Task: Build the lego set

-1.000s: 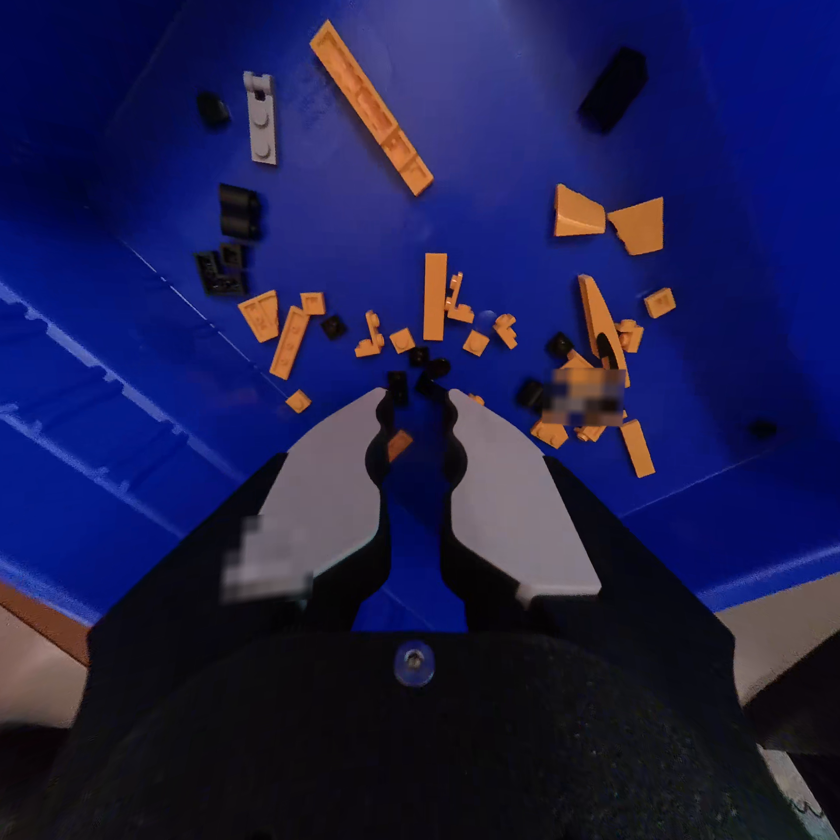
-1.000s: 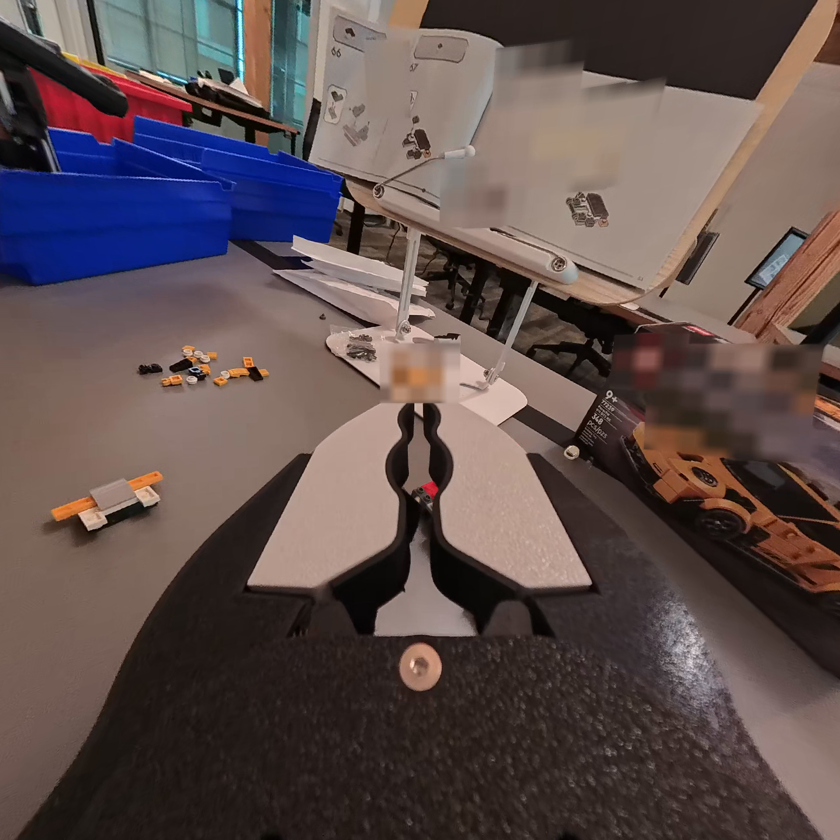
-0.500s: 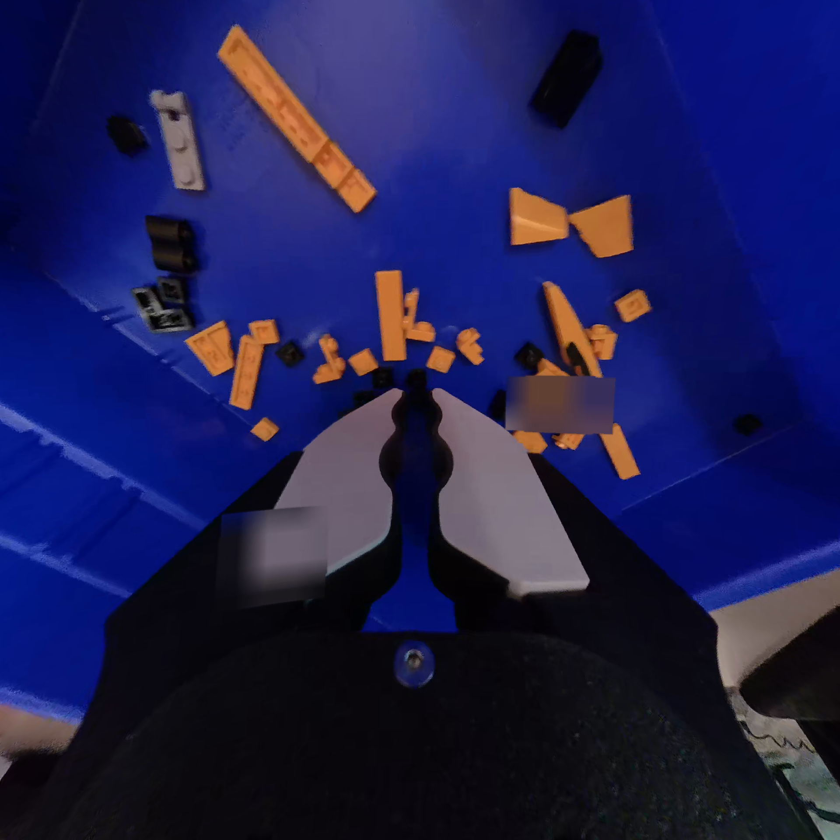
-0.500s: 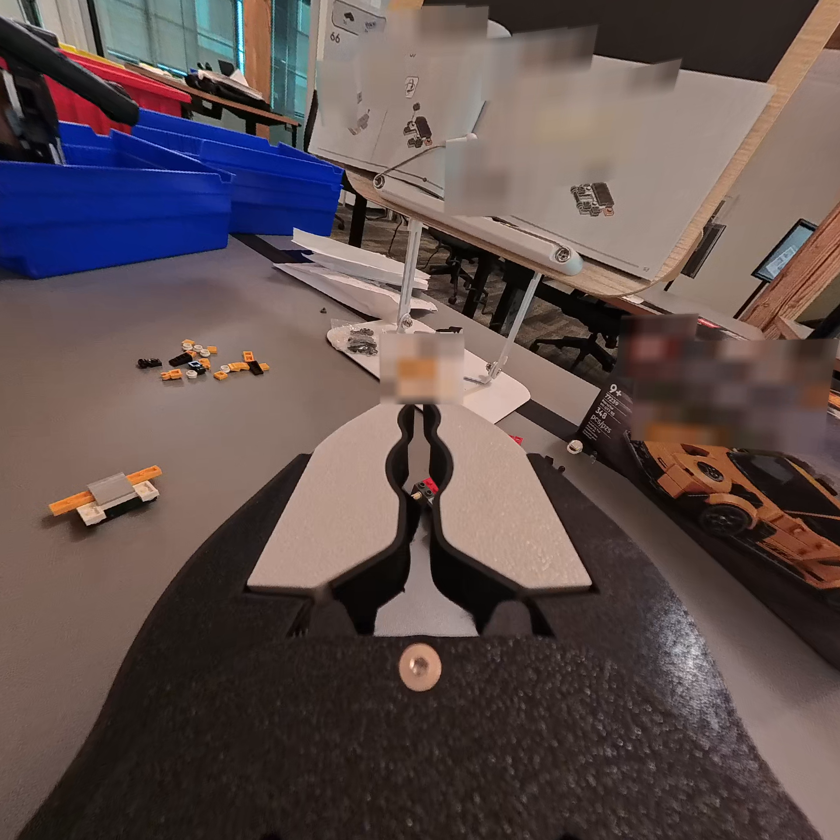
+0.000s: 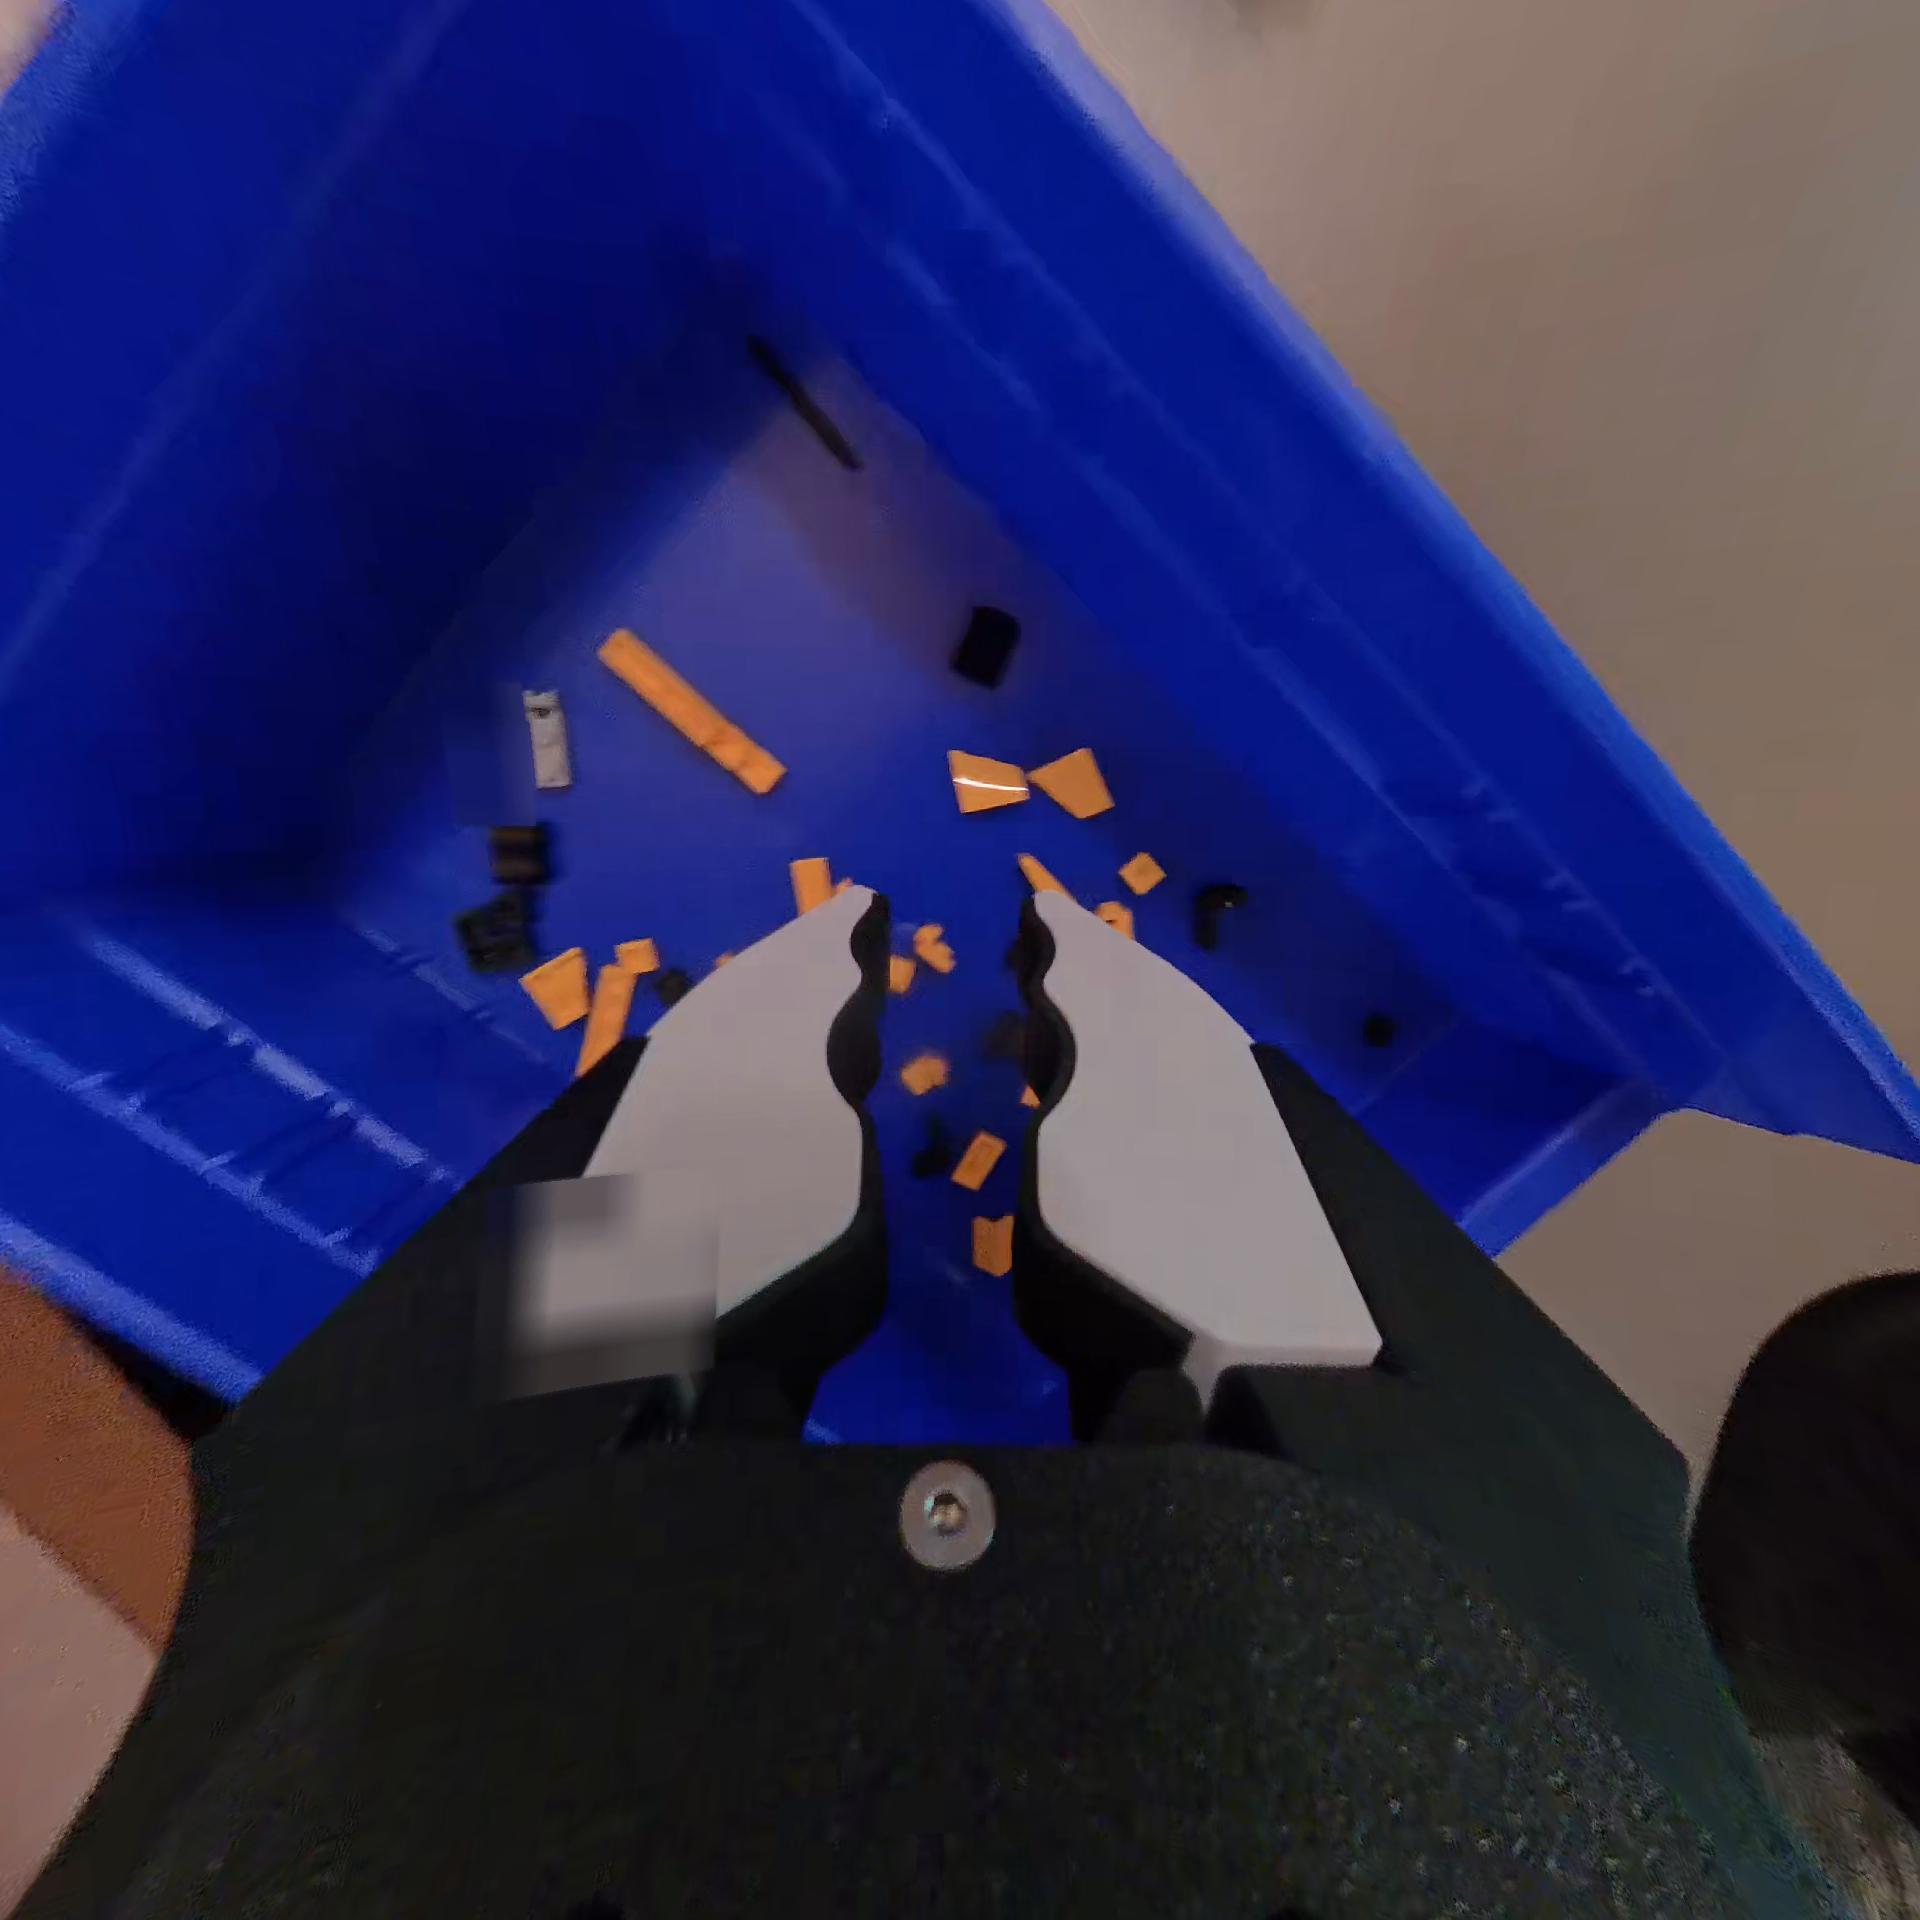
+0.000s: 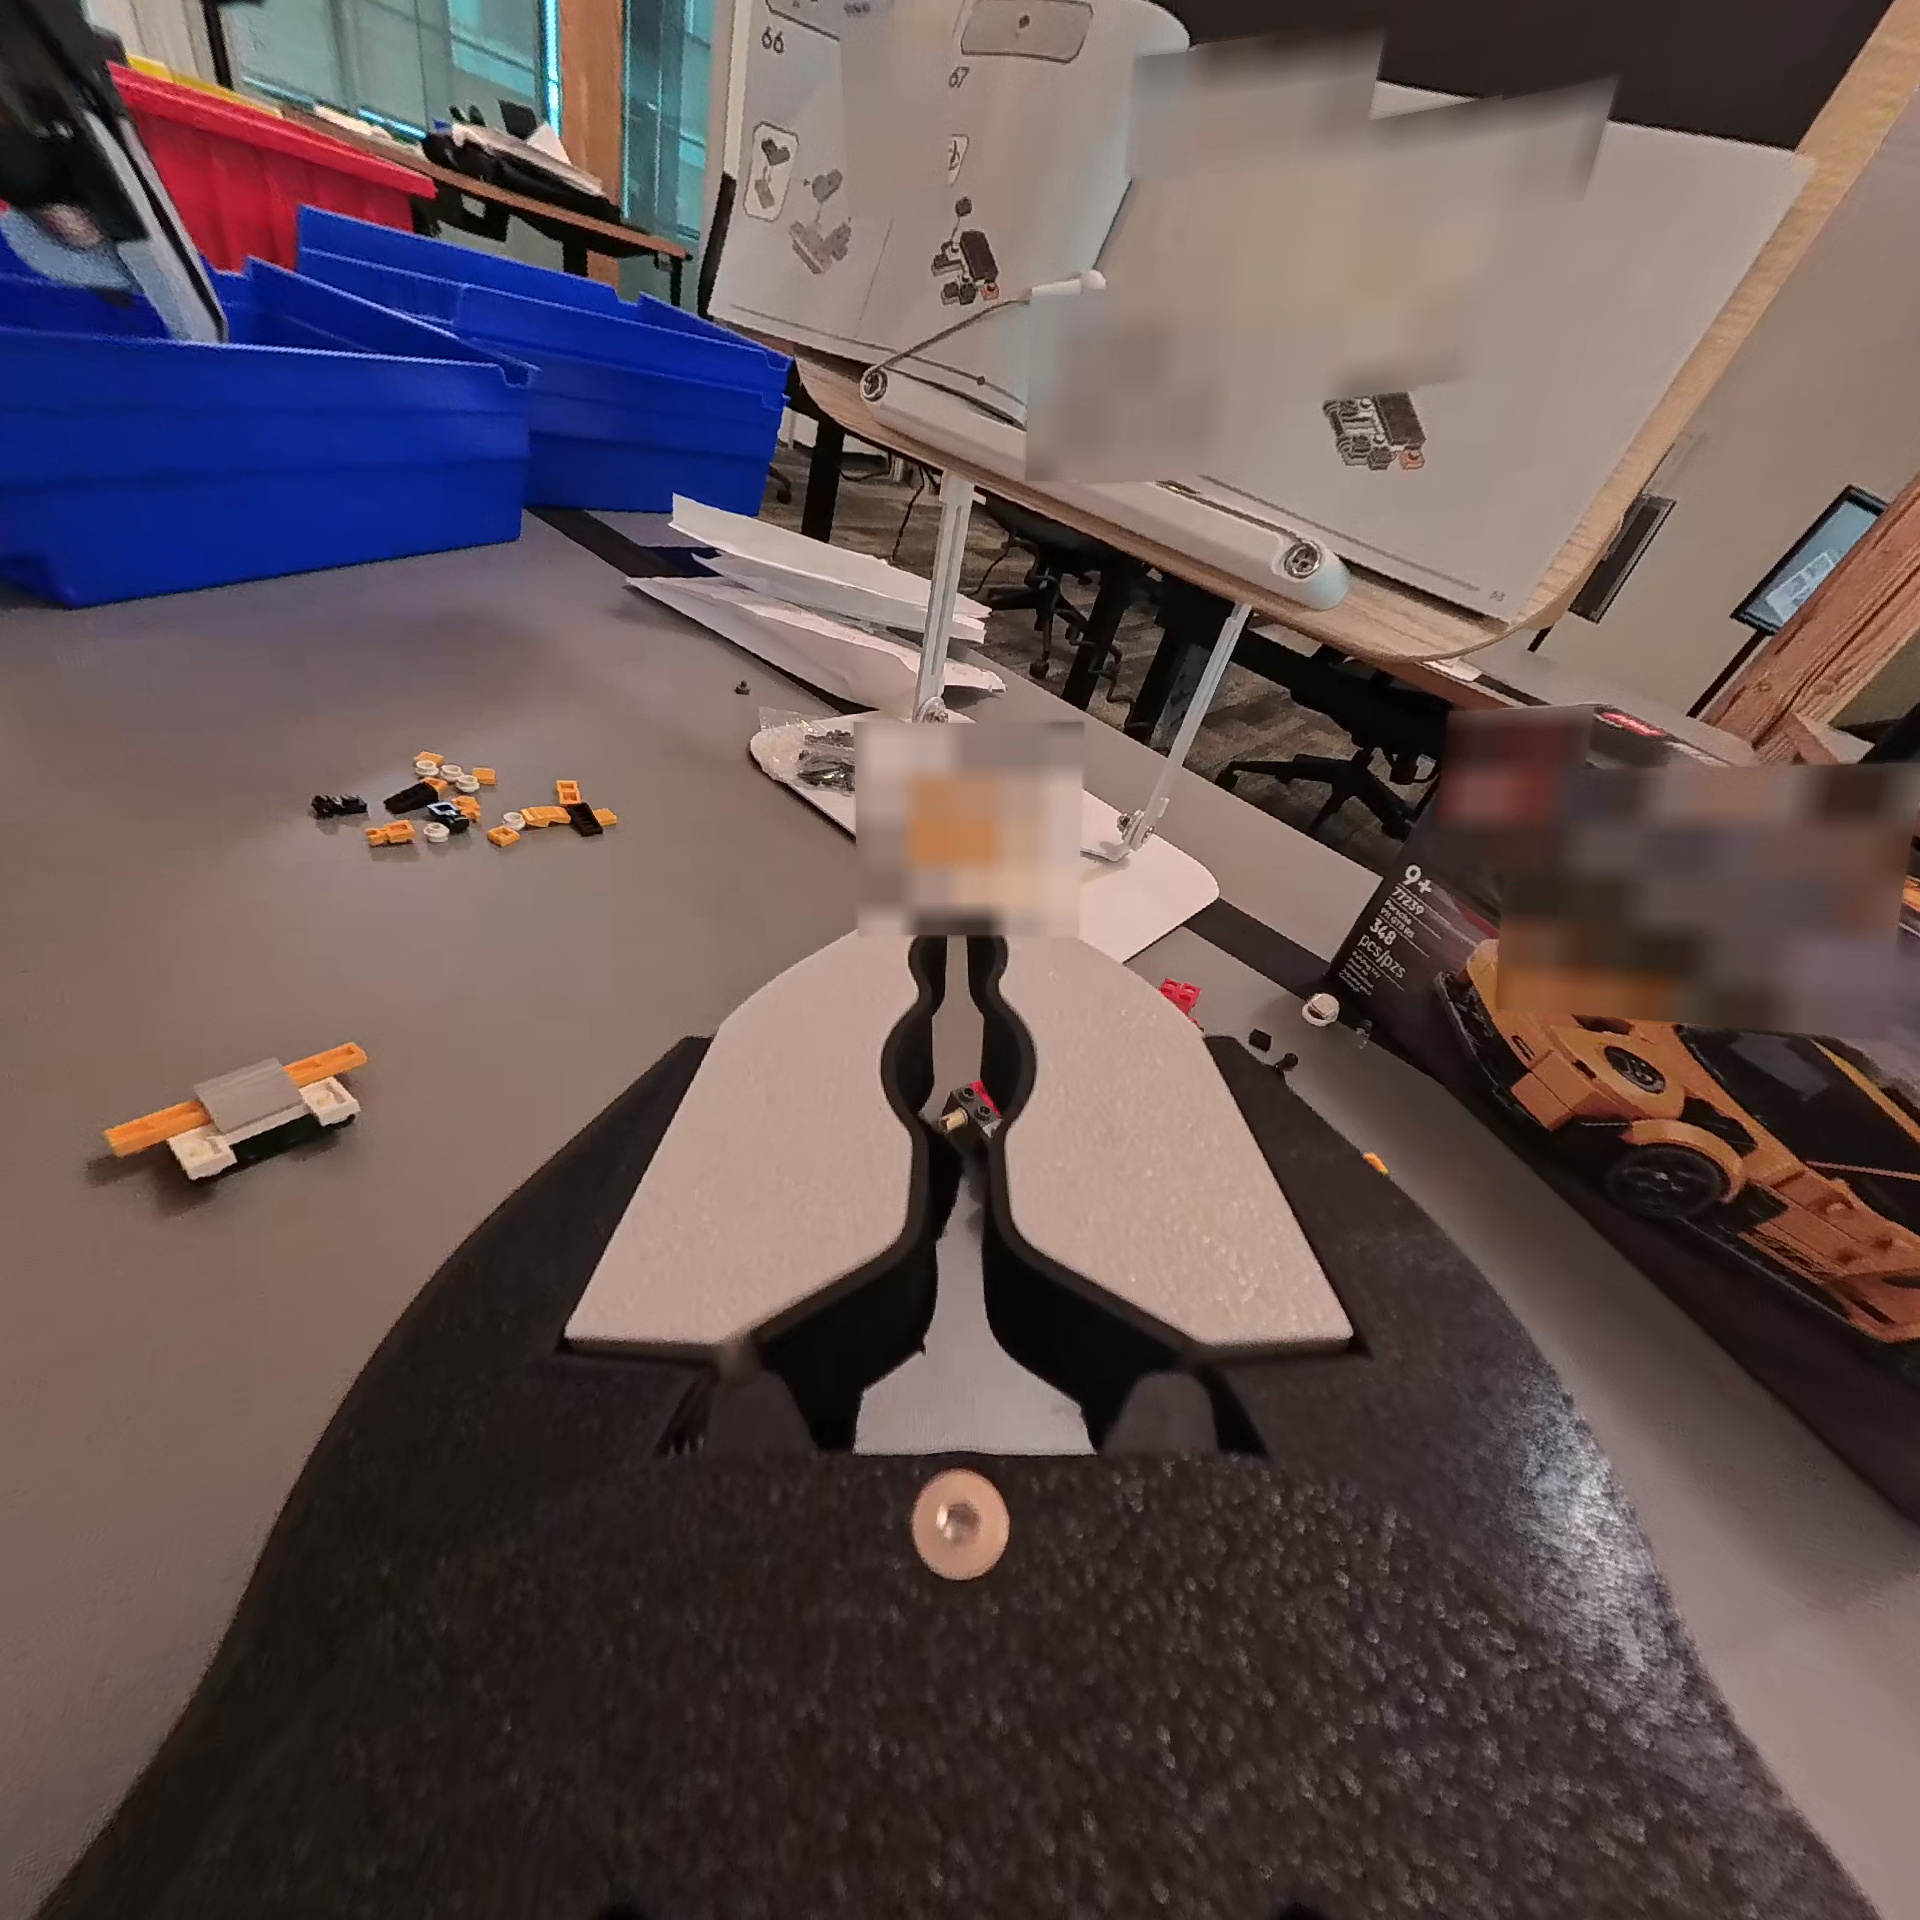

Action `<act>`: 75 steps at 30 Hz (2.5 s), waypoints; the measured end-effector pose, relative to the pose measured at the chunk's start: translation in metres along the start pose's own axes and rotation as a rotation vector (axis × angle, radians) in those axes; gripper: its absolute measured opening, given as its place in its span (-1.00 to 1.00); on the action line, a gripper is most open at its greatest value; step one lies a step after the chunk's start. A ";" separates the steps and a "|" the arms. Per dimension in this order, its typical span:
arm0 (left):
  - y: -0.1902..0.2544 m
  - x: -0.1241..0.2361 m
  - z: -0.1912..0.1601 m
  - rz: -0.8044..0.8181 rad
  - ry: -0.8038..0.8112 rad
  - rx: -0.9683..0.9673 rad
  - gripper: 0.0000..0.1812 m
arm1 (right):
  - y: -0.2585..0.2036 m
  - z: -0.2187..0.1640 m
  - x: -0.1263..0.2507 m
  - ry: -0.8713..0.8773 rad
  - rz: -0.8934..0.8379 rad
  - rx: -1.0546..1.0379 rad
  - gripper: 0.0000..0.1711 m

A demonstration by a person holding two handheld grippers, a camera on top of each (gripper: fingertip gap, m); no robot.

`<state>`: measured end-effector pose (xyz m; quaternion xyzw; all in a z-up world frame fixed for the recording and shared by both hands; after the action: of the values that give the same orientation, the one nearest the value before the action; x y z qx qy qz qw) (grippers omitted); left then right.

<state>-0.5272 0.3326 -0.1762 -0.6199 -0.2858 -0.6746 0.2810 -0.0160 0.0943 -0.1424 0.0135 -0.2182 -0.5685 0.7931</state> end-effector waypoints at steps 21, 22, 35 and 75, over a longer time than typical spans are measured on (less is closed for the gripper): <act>-0.046 -0.050 -0.057 0.158 -0.453 -0.009 -0.85 | 0.007 -0.001 -0.003 -0.020 -0.053 -0.014 -0.96; -0.046 -0.052 -0.058 0.145 -0.469 -0.007 -0.82 | 0.007 -0.002 -0.003 -0.021 -0.053 -0.012 -0.96; -0.043 -0.060 -0.055 0.056 -0.524 0.005 -0.80 | 0.009 -0.003 -0.003 -0.020 -0.052 -0.018 -0.96; 0.336 -0.001 0.024 -0.035 0.282 -0.692 -0.67 | 0.095 -0.014 0.040 0.010 -0.422 -0.365 -1.00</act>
<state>-0.2640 0.1222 -0.1628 -0.5743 -0.0101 -0.8147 0.0799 0.0843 0.0881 -0.1166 -0.0814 -0.1006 -0.7510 0.6475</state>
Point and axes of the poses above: each gripper's, where its closed fingertips meet, x back along the fingers, z out of its top, y = z × x across the jaws, the point moved 2 cm from there along x, back along the fingers, and after that the axes turned 15 degrees about -y, right-handed, at the moved point
